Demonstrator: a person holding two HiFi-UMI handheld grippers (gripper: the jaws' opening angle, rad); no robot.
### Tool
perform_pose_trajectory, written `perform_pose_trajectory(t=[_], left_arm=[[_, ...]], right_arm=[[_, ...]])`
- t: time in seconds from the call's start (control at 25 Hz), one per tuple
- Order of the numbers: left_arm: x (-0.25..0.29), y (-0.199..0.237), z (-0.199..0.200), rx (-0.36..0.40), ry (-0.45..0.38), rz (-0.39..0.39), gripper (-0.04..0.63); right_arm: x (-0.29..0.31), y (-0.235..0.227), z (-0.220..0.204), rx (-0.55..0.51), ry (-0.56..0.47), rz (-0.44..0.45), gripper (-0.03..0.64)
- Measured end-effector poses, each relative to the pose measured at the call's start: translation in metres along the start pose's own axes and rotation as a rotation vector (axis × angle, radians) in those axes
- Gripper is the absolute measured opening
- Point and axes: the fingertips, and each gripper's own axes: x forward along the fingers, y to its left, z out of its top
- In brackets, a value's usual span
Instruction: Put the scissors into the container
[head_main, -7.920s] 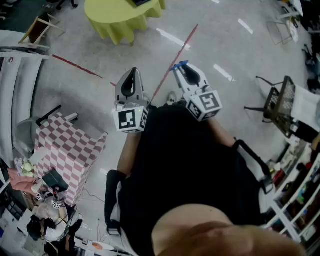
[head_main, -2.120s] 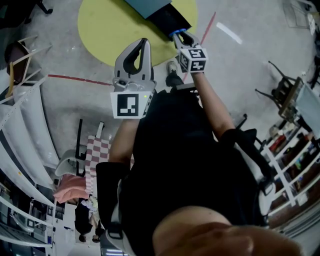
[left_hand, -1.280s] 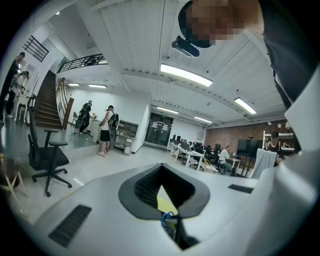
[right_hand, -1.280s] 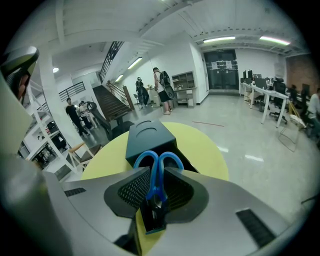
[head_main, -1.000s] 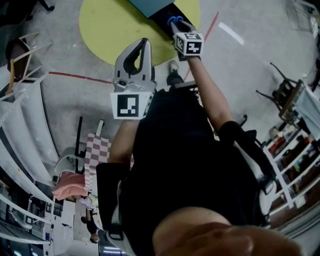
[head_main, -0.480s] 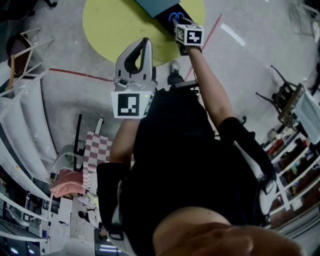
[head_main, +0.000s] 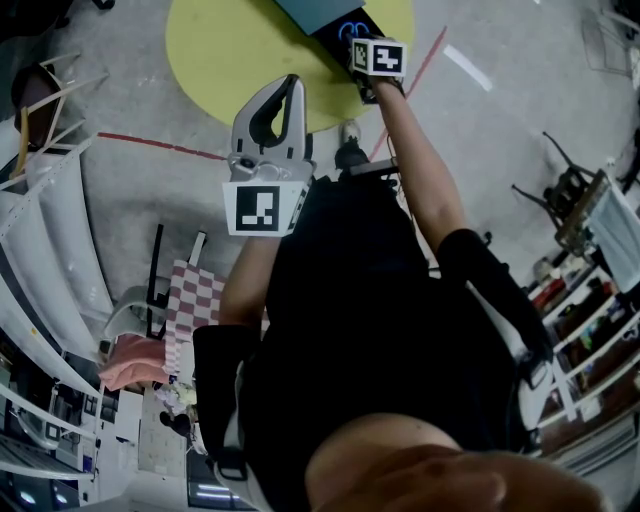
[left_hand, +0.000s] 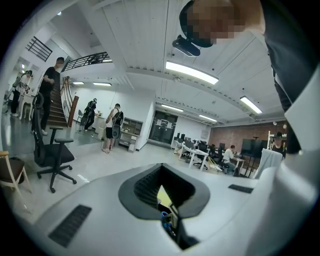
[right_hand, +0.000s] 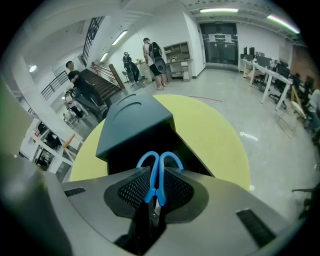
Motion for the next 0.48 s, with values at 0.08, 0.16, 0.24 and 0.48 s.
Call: perform_pose_trajectory(t=[0.08, 0.16, 0.24, 0.48], left_arm=[[0.001, -0.0001, -0.0006, -0.006, 0.001, 0.002, -0.002], [0.0017, 0.0003, -0.0004, -0.014, 0.001, 0.008, -0.002], [0.002, 0.0011, 0.0001, -0.014, -0.002, 0.011, -0.002], [0.0022, 0.0016, -0.0011, -0.015, 0.002, 0.017, -0.002]], right_arm=[[0.0033, -0.0014, -0.0013, 0.004, 0.016, -0.004, 0.083], [0.0056, -0.0022, -0.0021, 0.01, 0.028, -0.005, 0.083], [0.0068, -0.0023, -0.0026, 0.011, 0.036, -0.006, 0.083], [0.0095, -0.0026, -0.0035, 0.007, 0.054, -0.009, 0.083]])
